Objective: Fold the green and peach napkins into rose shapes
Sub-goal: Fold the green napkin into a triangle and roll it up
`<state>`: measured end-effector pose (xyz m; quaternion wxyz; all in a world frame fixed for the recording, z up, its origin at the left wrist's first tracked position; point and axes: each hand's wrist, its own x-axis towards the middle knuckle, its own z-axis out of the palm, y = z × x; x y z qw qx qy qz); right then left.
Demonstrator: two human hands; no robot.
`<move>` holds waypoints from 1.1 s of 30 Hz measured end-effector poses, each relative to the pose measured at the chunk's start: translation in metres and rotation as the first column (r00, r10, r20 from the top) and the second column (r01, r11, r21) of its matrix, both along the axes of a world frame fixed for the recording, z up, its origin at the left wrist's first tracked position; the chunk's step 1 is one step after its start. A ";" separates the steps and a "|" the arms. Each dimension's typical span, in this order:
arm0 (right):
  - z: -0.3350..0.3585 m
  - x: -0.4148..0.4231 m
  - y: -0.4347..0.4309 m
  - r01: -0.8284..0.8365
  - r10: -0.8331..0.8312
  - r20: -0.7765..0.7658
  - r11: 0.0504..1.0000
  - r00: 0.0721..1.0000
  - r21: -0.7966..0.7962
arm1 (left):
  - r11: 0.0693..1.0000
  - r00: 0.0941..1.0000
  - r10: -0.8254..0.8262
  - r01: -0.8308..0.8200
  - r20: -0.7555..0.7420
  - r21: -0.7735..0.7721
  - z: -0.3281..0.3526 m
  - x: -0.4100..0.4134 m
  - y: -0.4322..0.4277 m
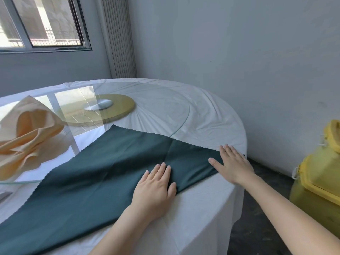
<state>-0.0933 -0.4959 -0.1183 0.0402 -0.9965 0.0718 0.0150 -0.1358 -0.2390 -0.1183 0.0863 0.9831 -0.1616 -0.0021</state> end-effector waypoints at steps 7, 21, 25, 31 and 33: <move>-0.003 0.002 0.000 0.011 -0.012 0.019 1.000 1.000 0.019 | 0.999 0.996 0.043 -0.040 -0.083 0.029 0.007 -0.012 0.017; 0.026 -0.048 0.172 -0.553 0.484 0.280 0.785 0.829 0.280 | 0.959 0.960 0.282 -0.282 0.003 0.026 0.005 -0.060 0.082; 0.015 -0.052 0.211 -0.592 0.568 0.179 0.732 0.804 0.336 | 0.958 0.959 0.284 -0.284 -0.006 0.037 -0.002 -0.056 0.084; 0.002 -0.053 0.212 -0.607 0.599 0.096 0.783 0.795 0.135 | 0.970 0.969 0.243 -0.243 -0.044 0.022 0.000 -0.058 0.094; 0.002 -0.054 0.212 -0.604 0.597 0.092 0.787 0.797 0.122 | 0.966 0.965 0.258 -0.256 -0.046 0.037 0.000 -0.061 0.105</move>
